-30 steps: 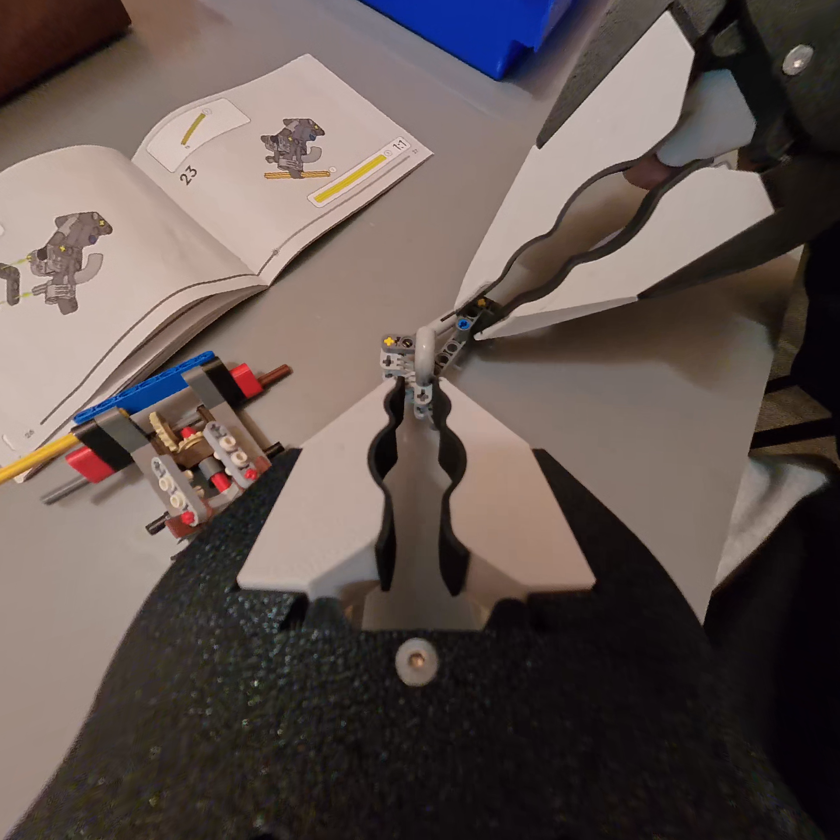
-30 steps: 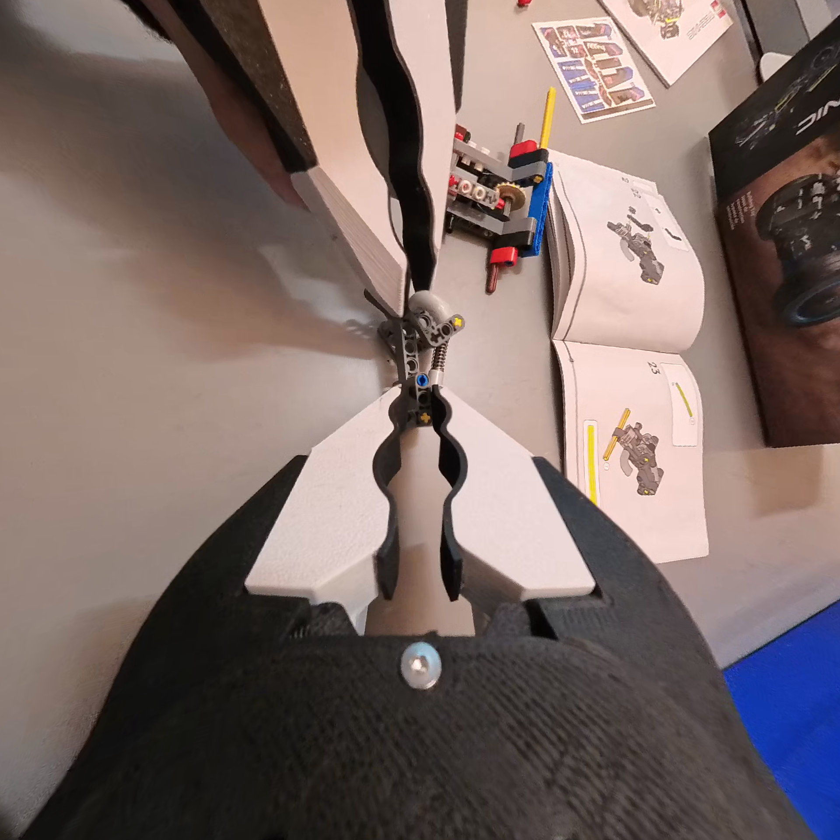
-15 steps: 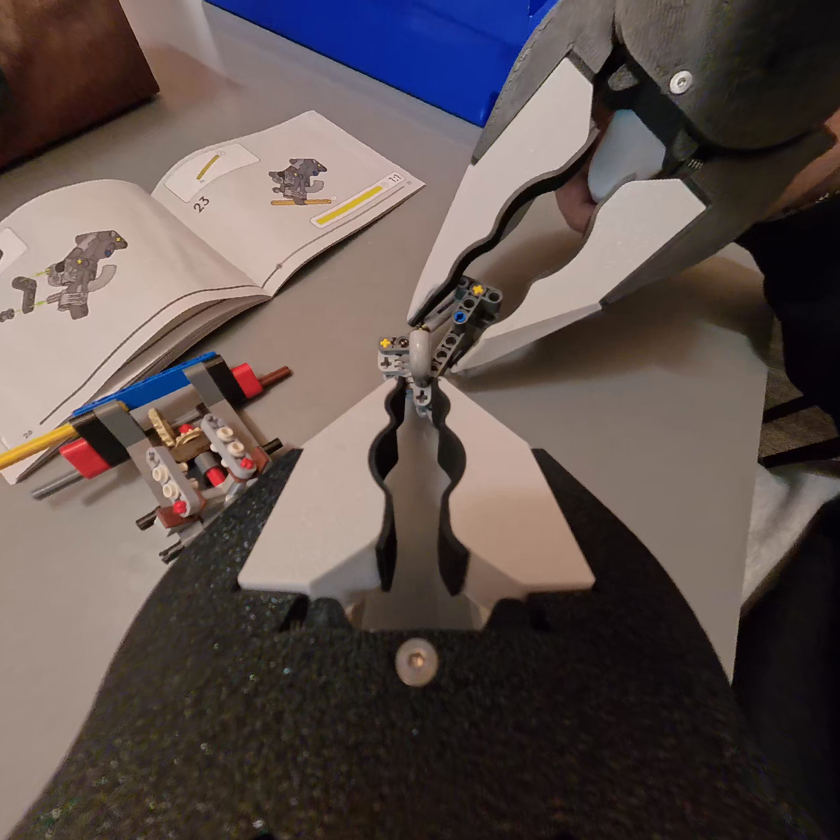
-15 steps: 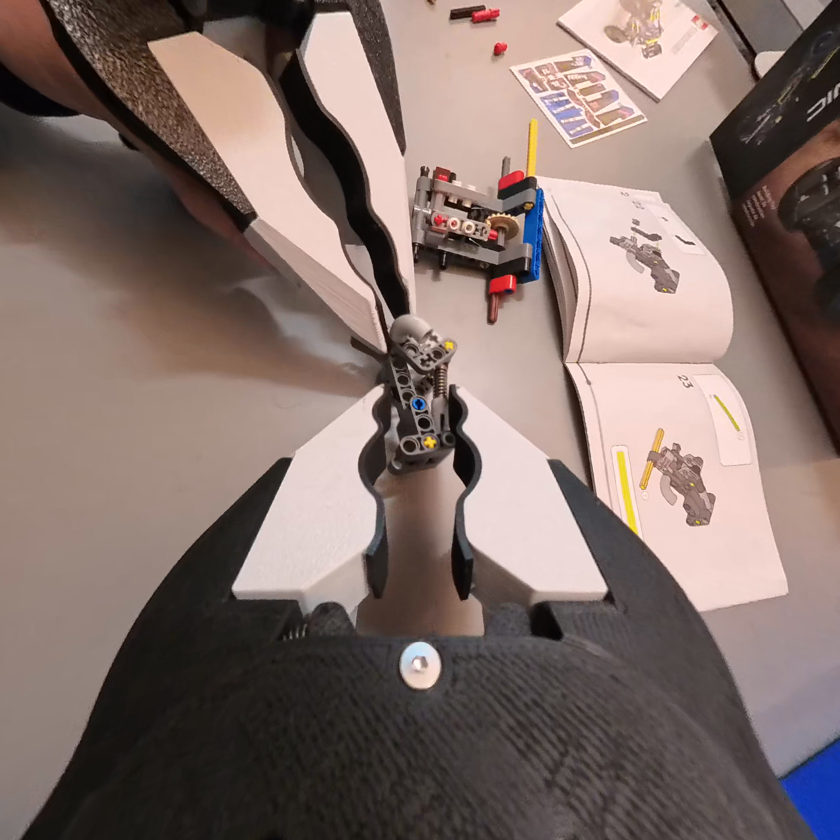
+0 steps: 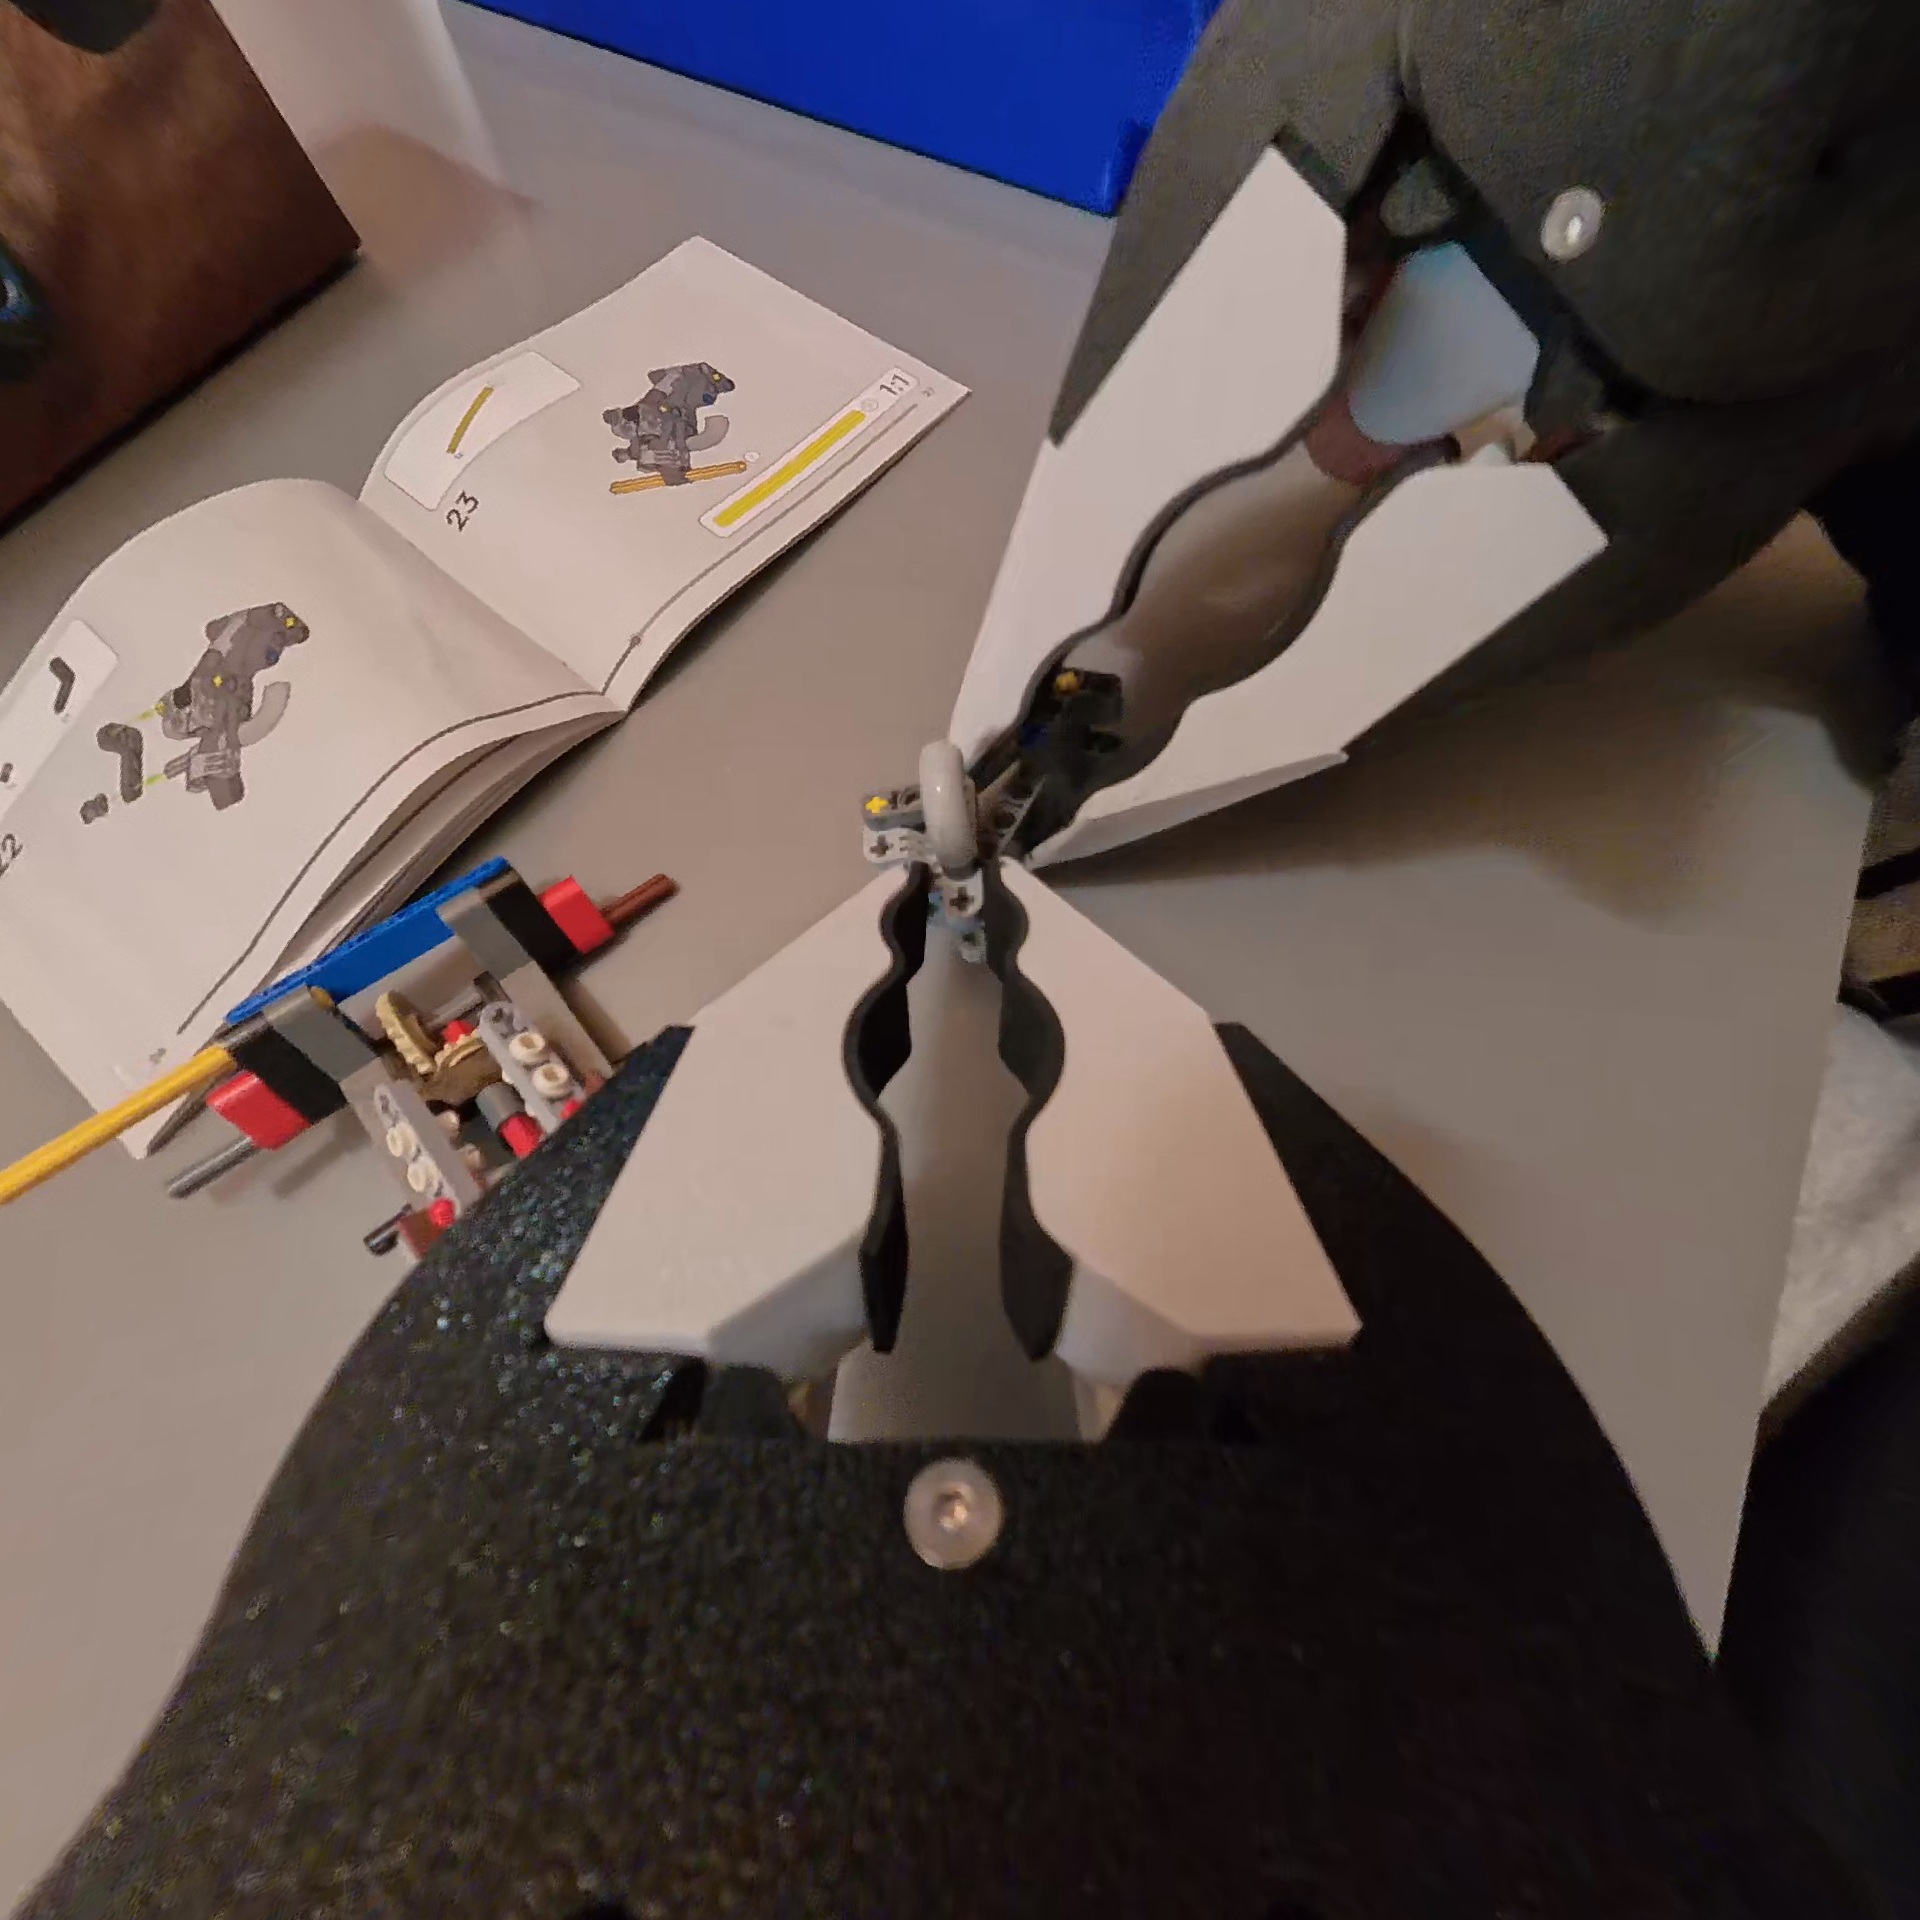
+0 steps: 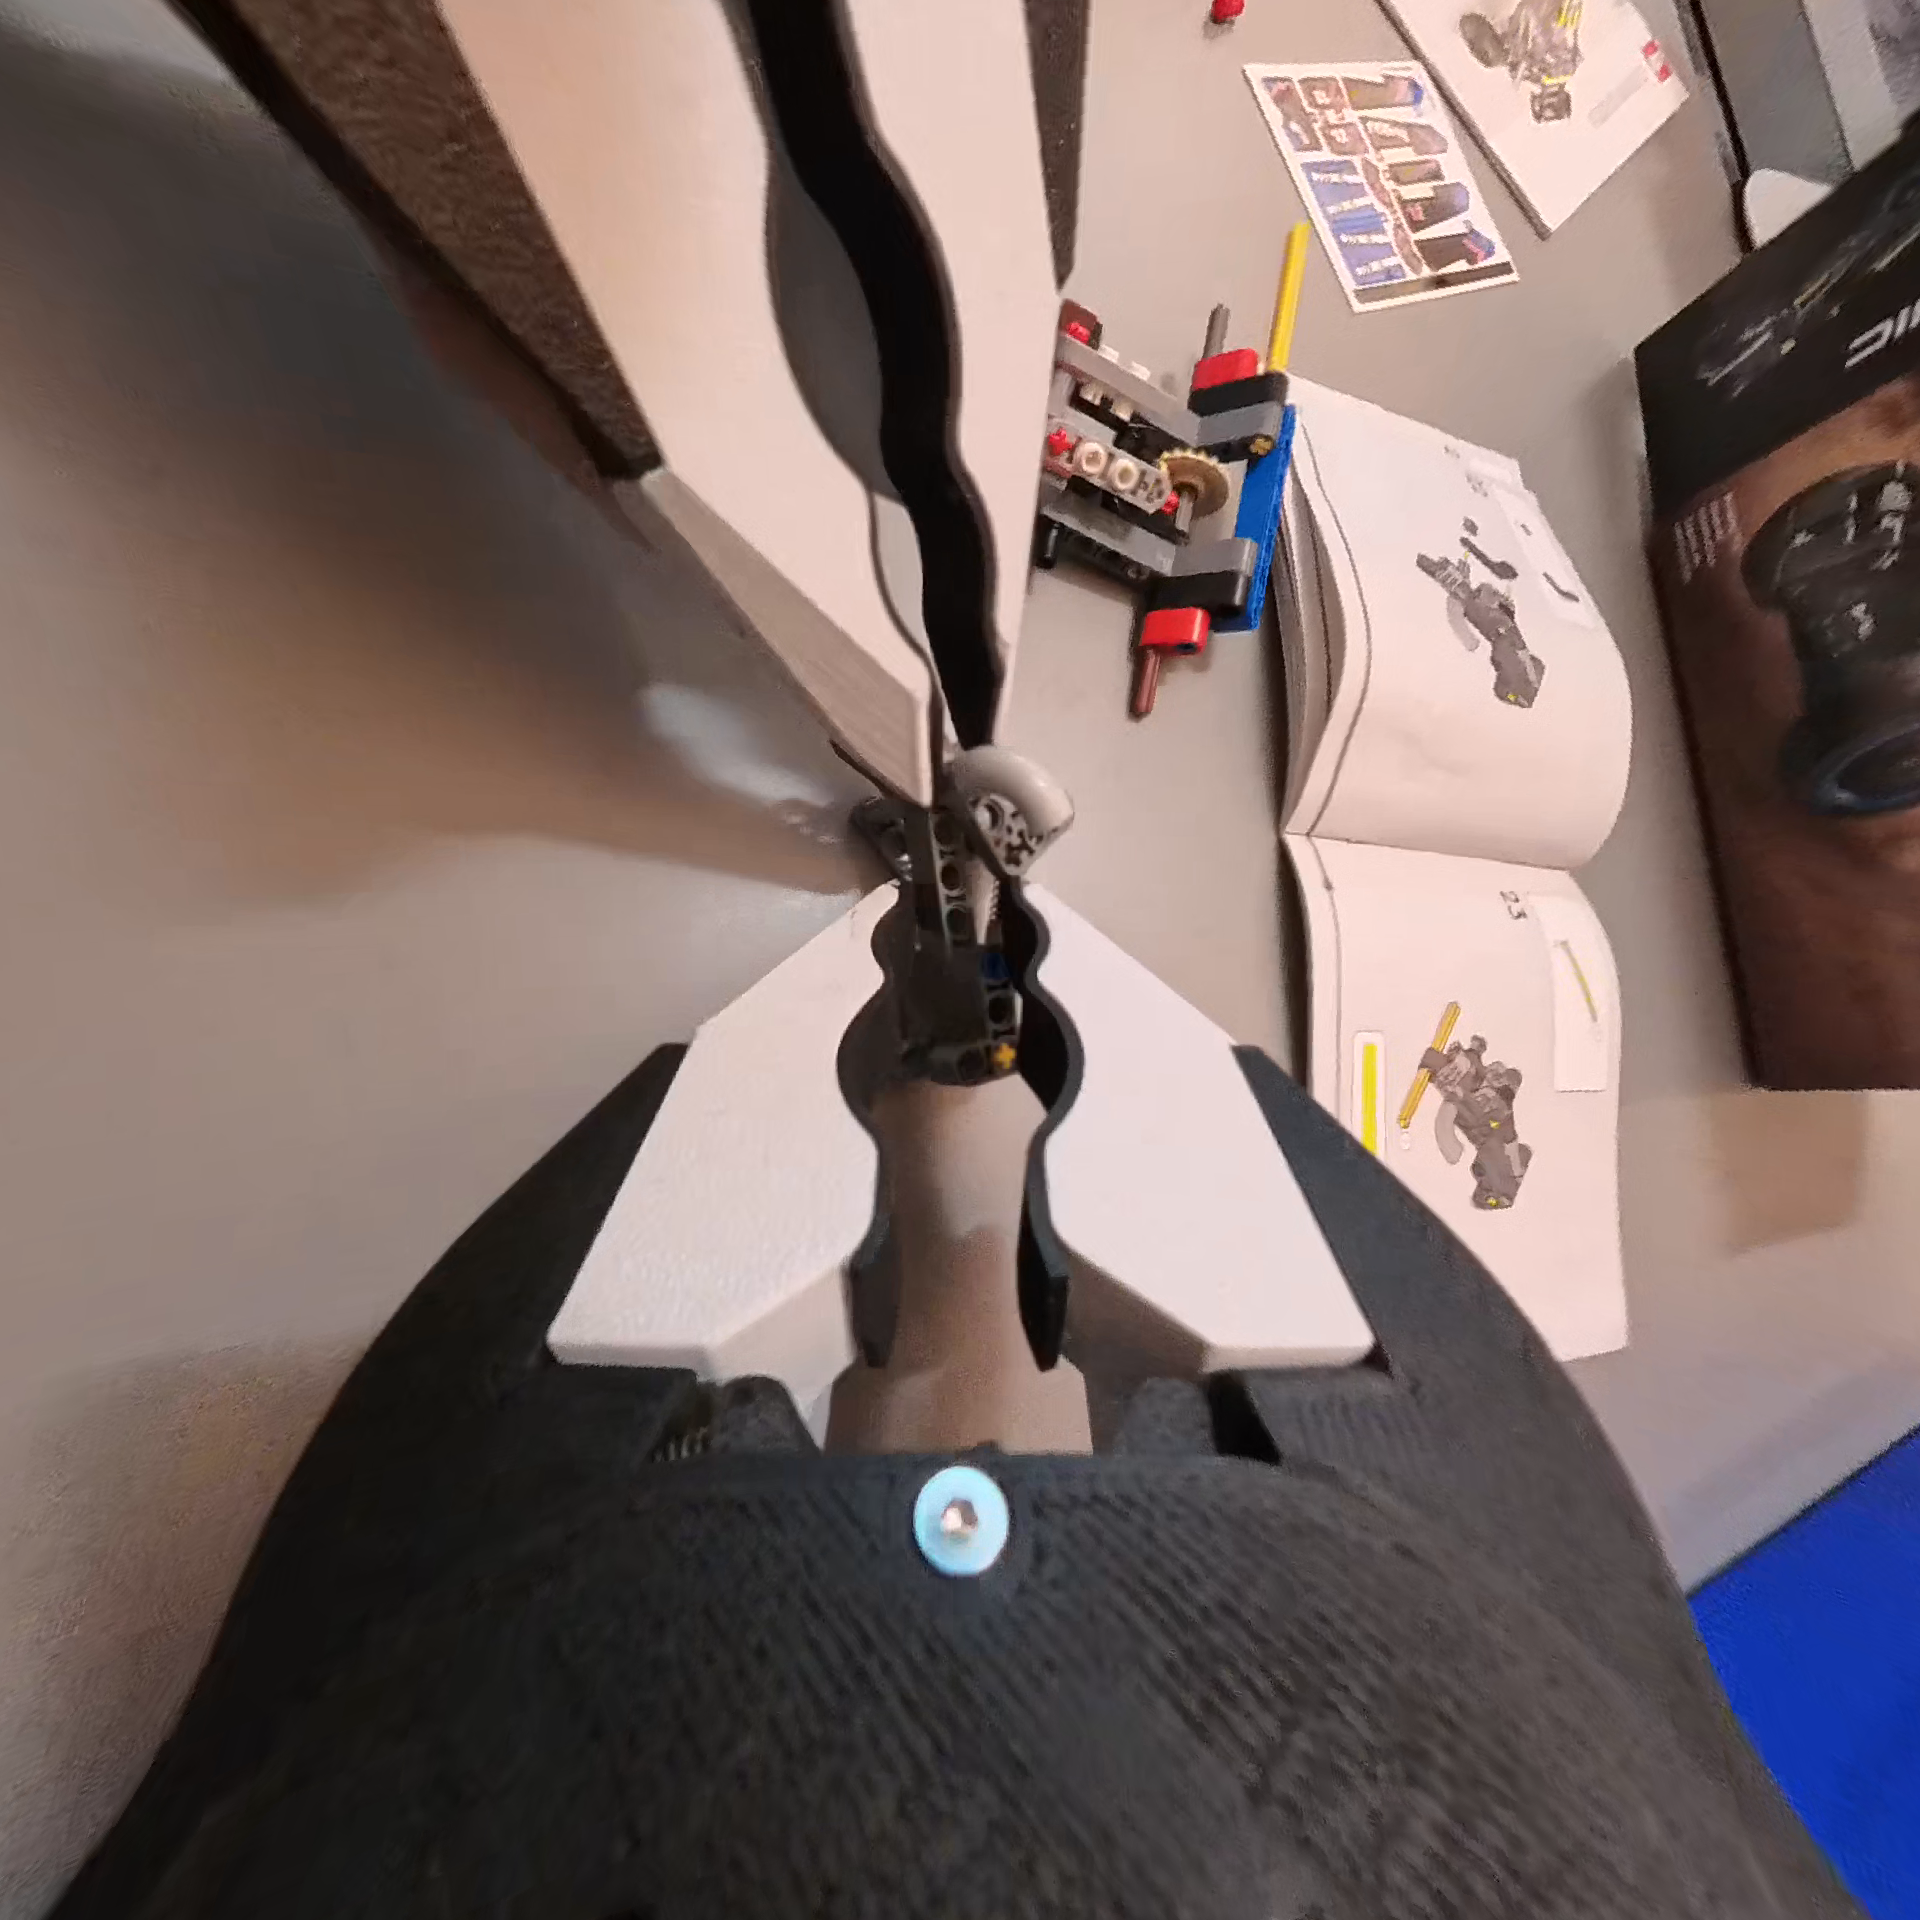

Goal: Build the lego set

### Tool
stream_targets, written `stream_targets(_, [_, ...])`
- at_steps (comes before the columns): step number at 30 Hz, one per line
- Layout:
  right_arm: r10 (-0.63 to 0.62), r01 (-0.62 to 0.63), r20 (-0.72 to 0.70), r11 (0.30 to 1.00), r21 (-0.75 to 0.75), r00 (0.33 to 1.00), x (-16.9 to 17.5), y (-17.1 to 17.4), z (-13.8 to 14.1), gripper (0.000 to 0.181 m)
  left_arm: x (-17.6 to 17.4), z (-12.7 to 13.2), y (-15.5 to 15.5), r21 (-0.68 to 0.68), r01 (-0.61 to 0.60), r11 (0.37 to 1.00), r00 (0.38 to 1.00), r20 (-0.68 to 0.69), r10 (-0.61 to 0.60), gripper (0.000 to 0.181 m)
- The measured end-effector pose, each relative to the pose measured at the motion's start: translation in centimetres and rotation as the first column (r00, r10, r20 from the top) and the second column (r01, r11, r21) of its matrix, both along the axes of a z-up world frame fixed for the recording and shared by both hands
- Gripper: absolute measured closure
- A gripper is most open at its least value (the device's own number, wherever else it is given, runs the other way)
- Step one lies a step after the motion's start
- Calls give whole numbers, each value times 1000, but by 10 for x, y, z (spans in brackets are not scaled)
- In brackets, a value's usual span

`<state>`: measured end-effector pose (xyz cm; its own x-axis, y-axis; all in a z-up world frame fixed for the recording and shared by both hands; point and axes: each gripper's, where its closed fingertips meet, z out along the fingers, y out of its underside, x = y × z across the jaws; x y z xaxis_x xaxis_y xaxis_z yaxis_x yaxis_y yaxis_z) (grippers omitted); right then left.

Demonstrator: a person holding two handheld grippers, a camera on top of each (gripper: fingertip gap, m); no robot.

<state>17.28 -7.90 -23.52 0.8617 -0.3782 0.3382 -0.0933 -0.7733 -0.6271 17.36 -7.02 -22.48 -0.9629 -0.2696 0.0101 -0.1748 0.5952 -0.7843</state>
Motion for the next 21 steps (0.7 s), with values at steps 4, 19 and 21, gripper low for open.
stream_targets(4, [16, -16, 13, 1000, 6, 1000, -1, 3, 1, 166, -1, 1, 2, -46, 8, 999, 999, -40, -9, 173])
stream_targets(19, [77, -61, 341, 996, -58, 937, -9, 8, 21, 165, -1, 1, -1, -88, -35, 996, 999, -19, 34, 174])
stream_targets(21, [72, -21, 428, 992, -123, 901, -12, 4, 19, 161, -1, 1, -1, -89, -37, 995, 999, -23, 35, 173])
